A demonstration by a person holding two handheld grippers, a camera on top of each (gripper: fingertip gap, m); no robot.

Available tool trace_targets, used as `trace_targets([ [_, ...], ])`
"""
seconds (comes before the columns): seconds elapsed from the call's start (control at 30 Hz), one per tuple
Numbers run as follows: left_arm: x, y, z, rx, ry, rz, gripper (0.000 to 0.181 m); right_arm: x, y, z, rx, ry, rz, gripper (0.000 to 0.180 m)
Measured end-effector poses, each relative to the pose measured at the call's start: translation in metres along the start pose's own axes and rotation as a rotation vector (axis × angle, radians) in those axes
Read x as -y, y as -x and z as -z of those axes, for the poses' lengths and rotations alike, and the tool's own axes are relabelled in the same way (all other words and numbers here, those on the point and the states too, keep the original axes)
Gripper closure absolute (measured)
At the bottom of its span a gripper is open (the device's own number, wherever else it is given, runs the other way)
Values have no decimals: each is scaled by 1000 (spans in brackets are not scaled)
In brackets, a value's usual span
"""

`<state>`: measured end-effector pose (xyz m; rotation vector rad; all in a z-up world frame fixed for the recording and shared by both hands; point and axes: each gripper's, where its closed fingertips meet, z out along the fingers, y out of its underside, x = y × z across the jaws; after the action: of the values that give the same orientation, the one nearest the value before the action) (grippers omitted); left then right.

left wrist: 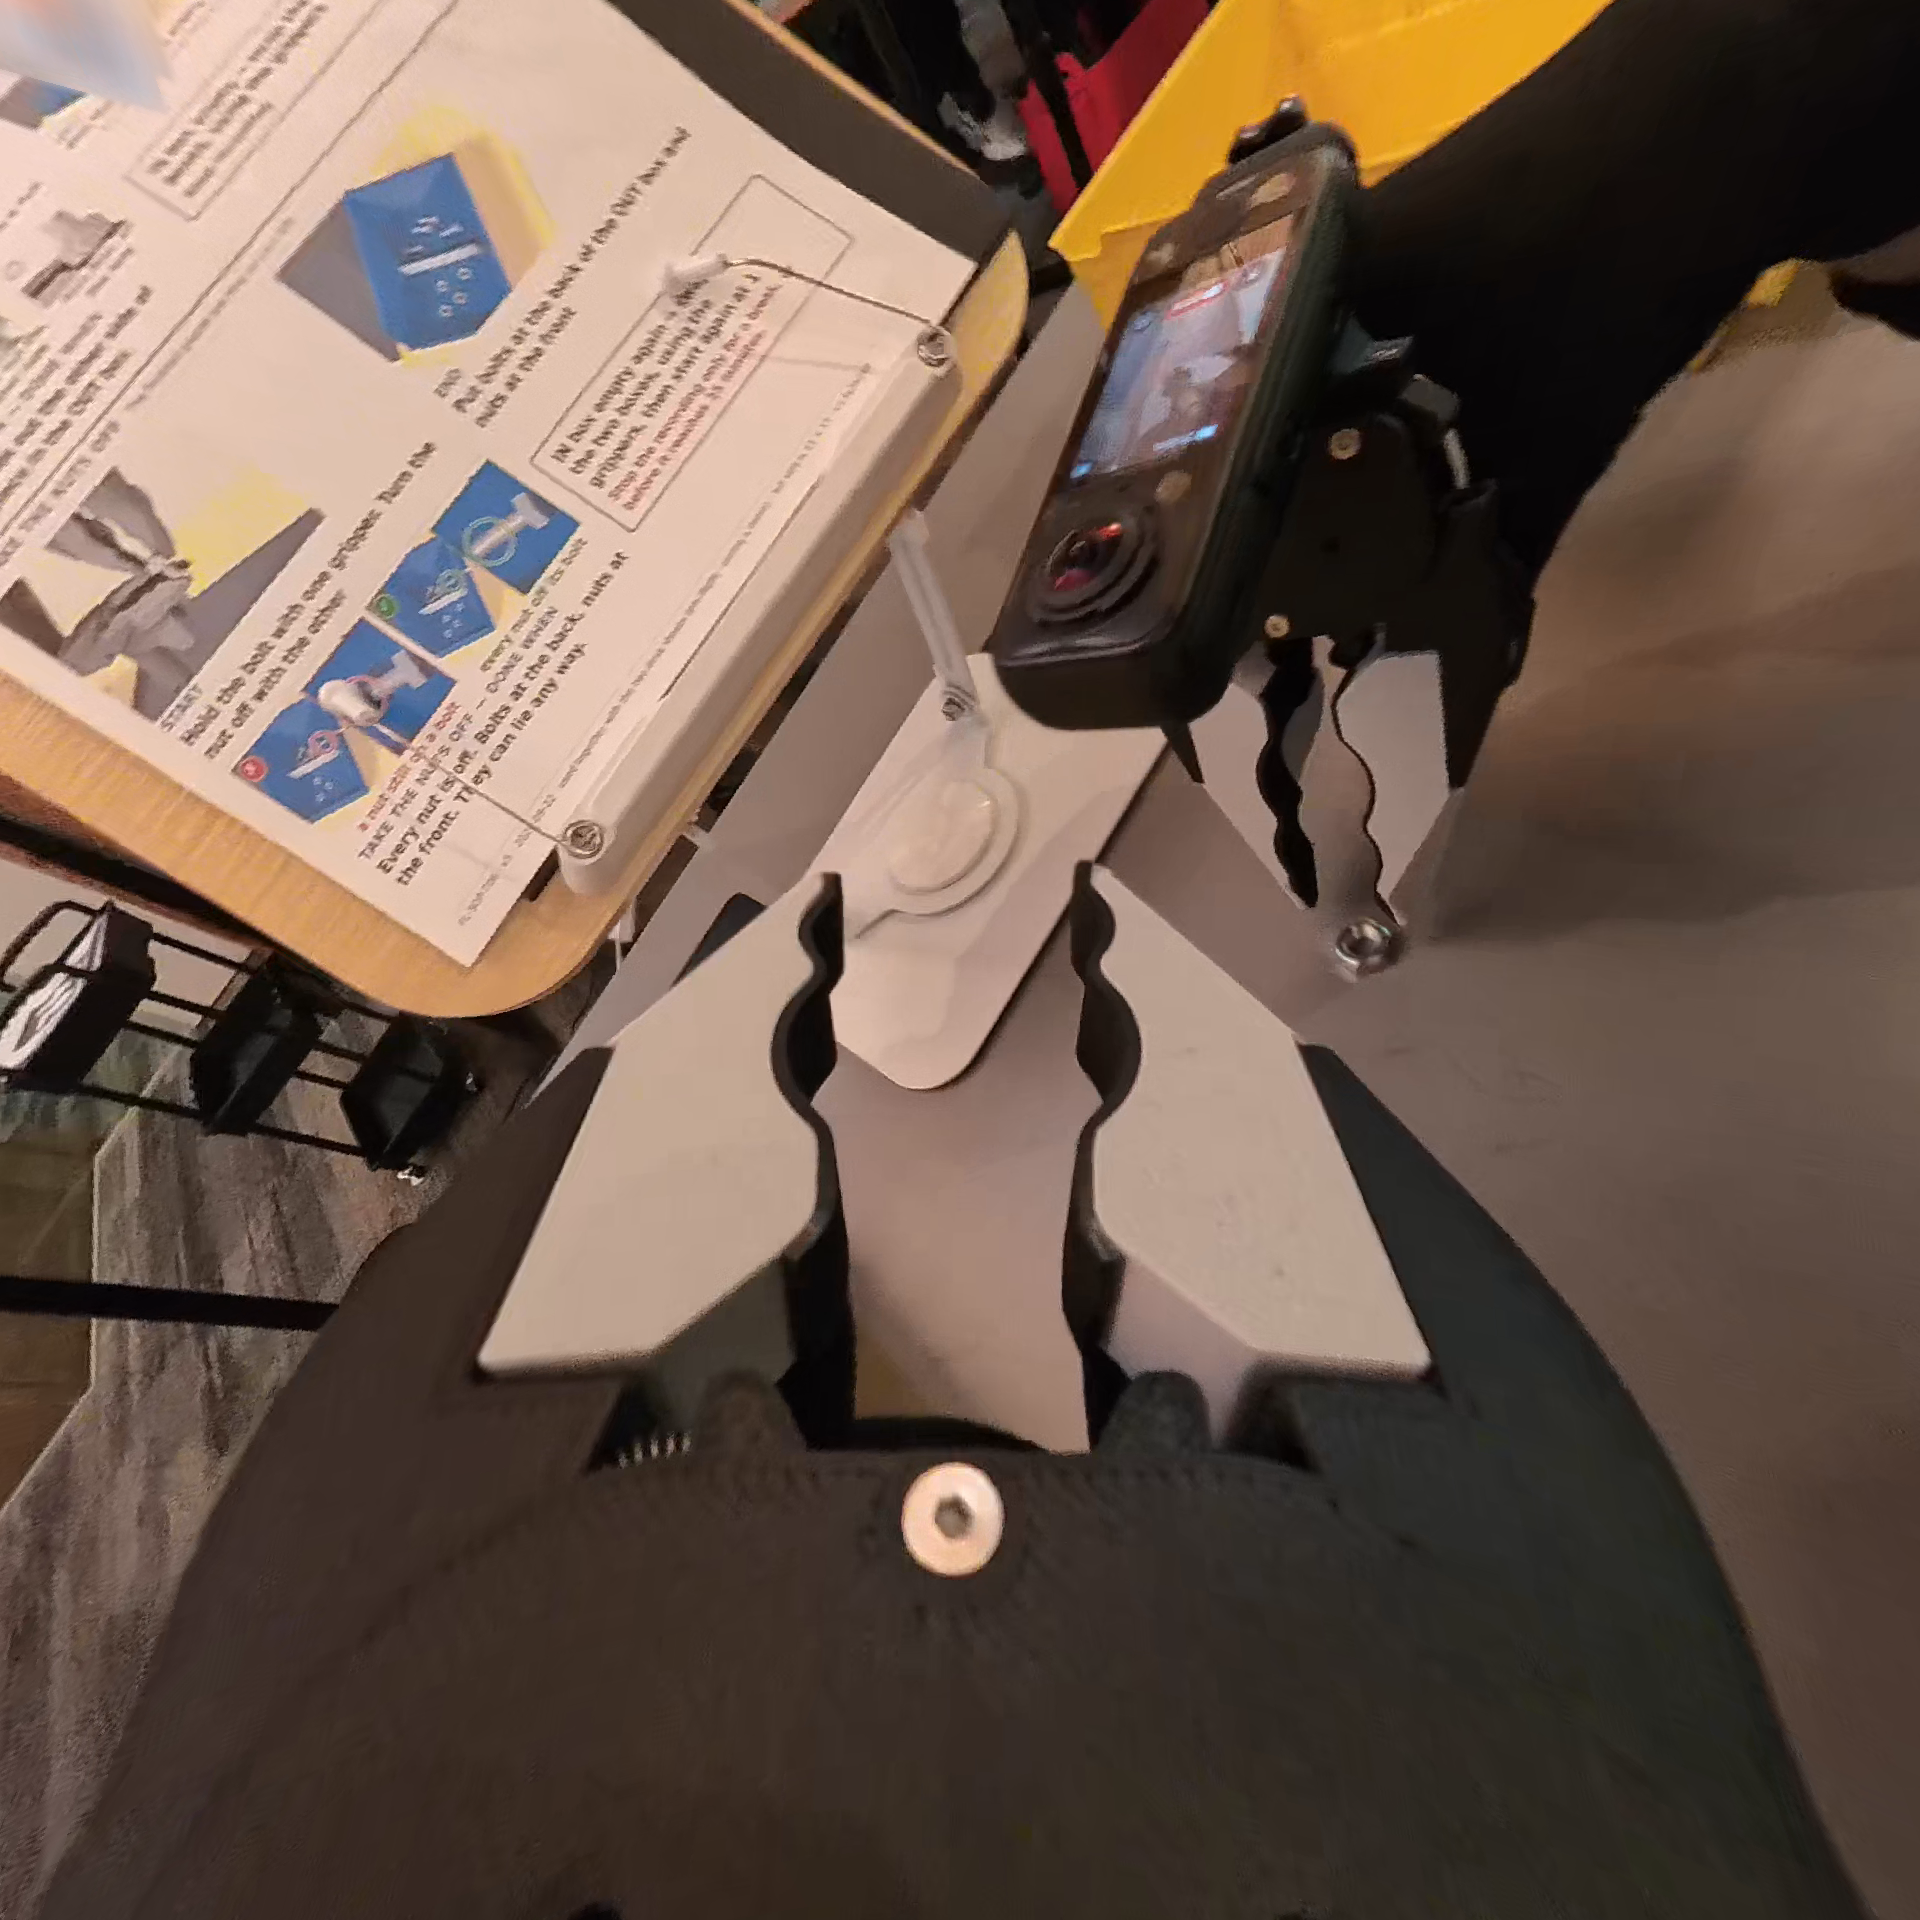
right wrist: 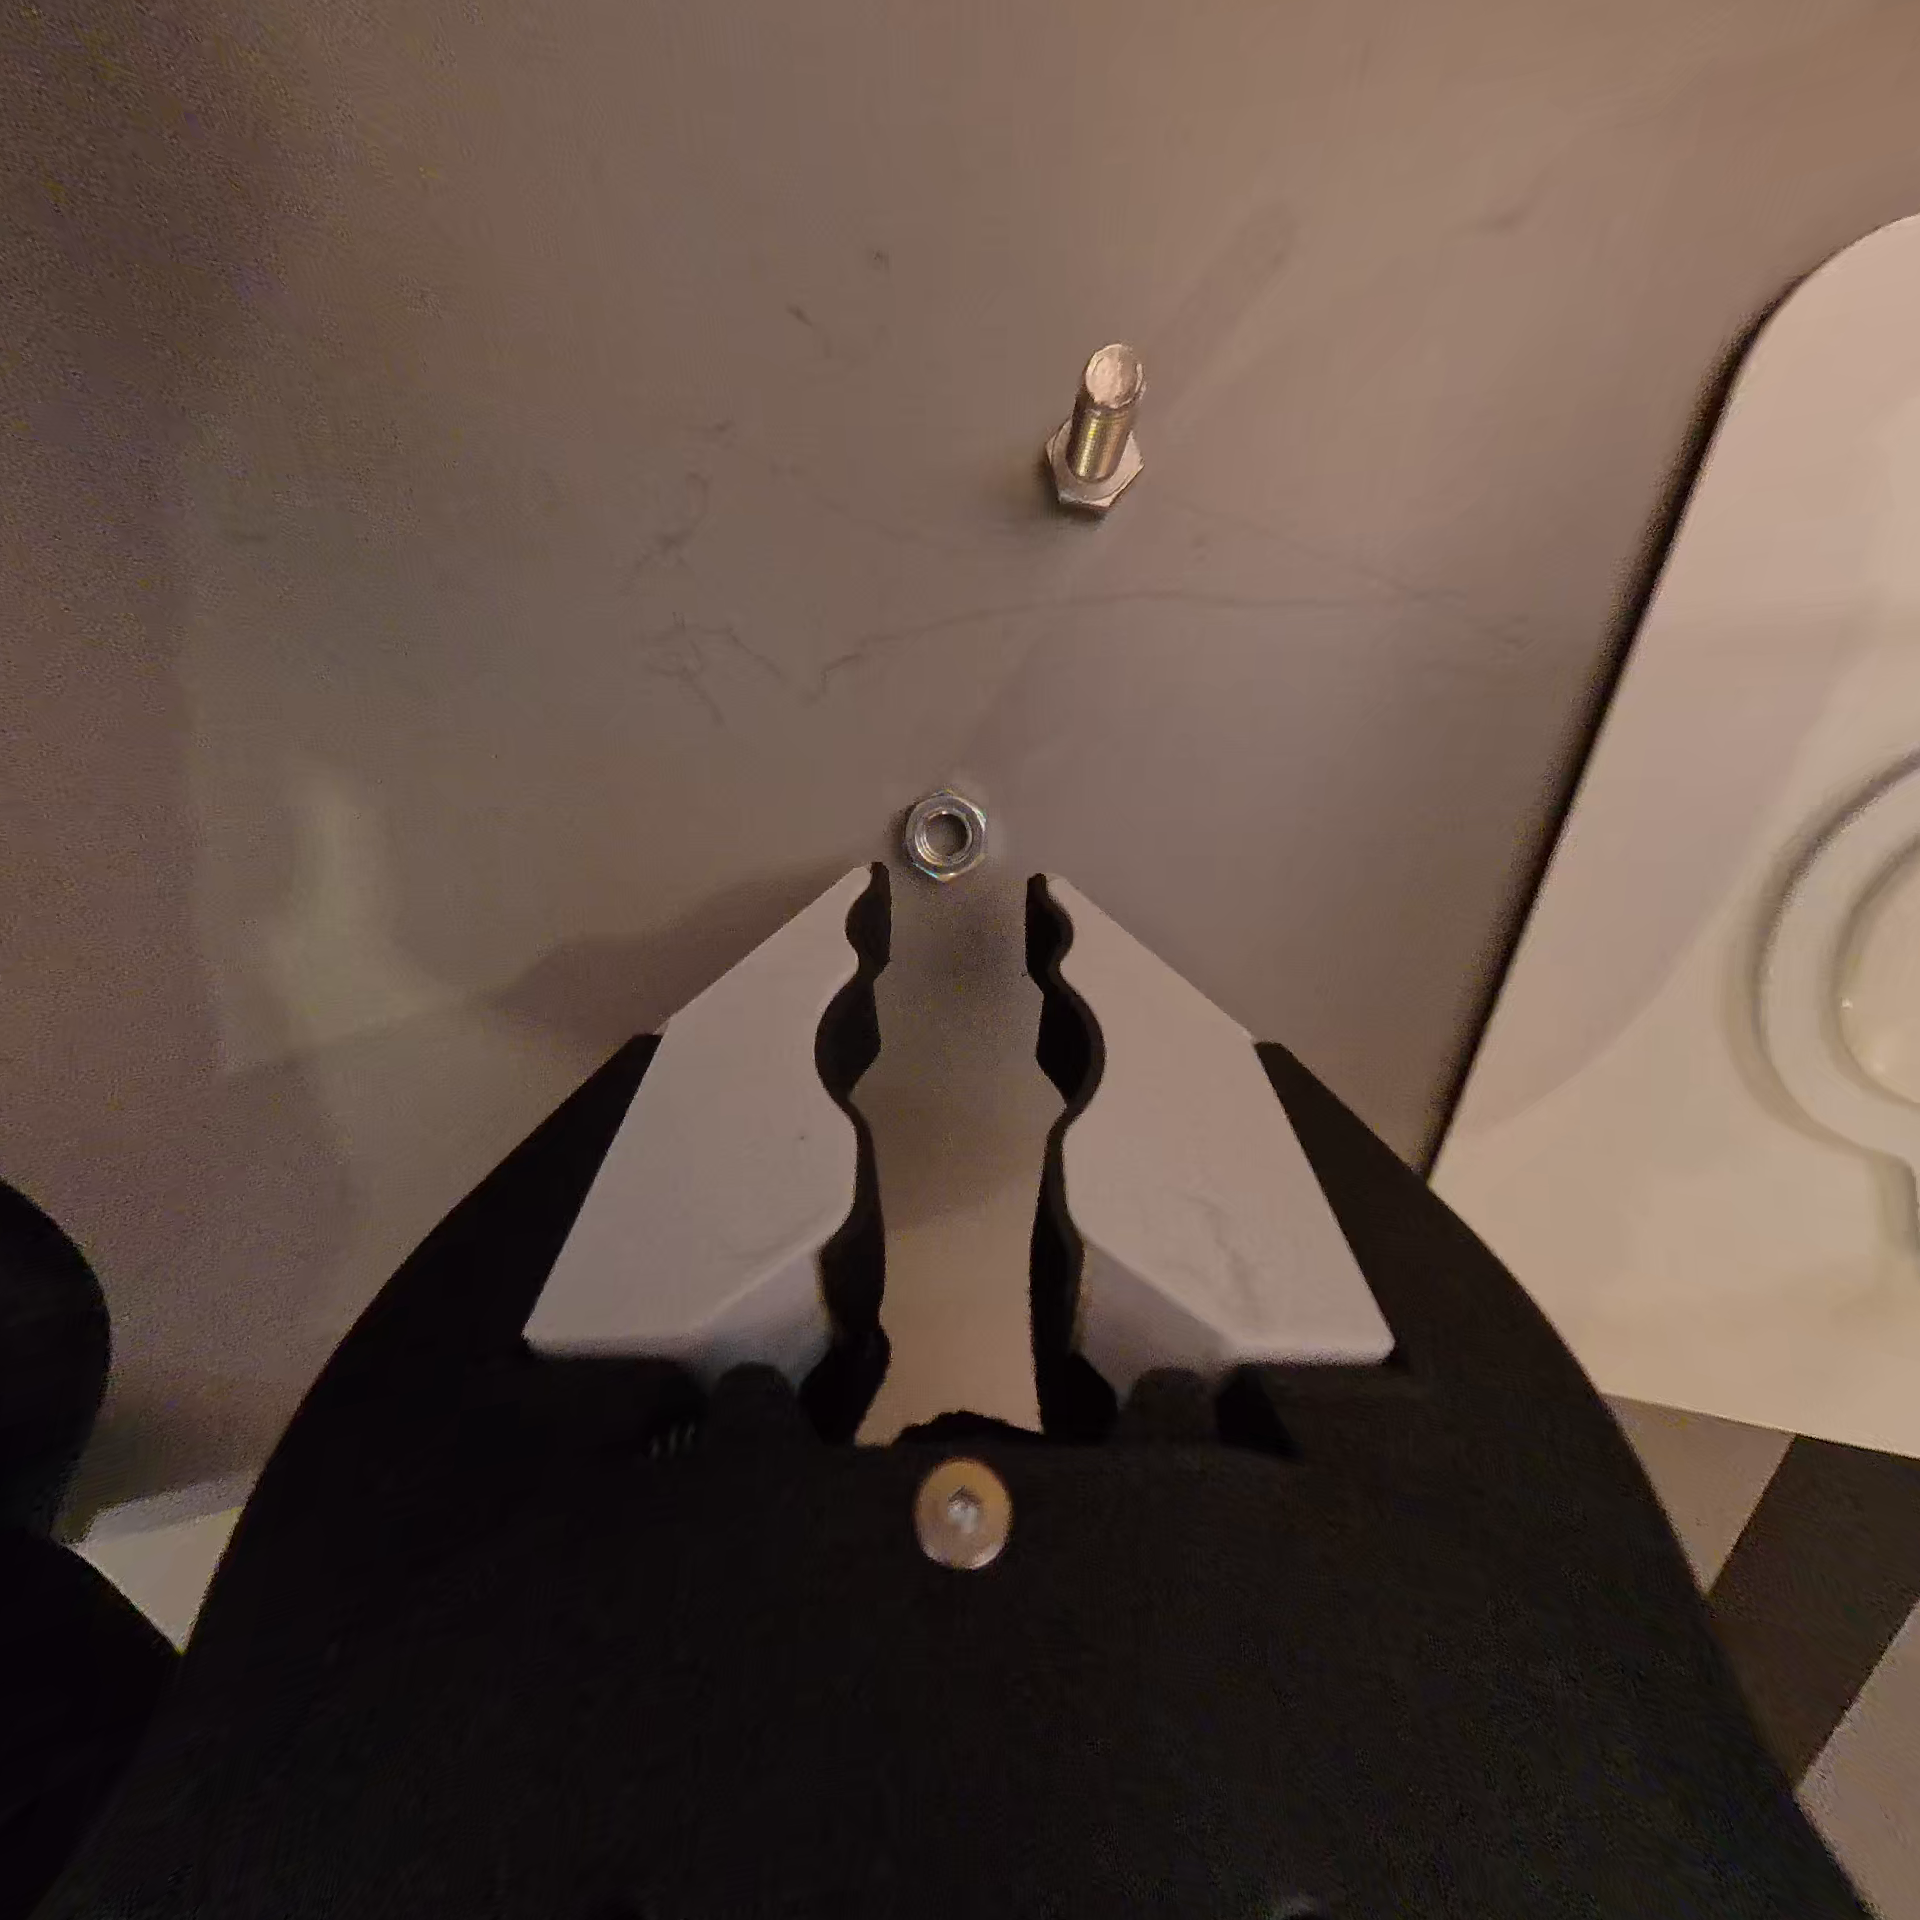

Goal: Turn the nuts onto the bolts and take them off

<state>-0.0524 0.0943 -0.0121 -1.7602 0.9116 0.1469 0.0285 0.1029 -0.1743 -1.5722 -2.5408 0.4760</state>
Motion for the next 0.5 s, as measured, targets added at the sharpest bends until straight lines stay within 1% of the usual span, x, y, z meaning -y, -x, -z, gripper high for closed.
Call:
trace_targets([
  [0.03, 0, 3, -1, 9, -10, 19, 138, 1, -1, 4, -5, -13, -5, 156],
  [0.17, 6, 16, -15, 27, -87, 107, 139, 12, -6, 21, -42, -95, -19, 156],
  [0.33, 16, 37, -35, 63, -187, 159, 140, 23, -15, 41, -119, -170, -26, 156],
  [0.5, 2, 48, -42, 87, -221, 210, 141, 41, -20, 58, -151, -298, -30, 153],
])
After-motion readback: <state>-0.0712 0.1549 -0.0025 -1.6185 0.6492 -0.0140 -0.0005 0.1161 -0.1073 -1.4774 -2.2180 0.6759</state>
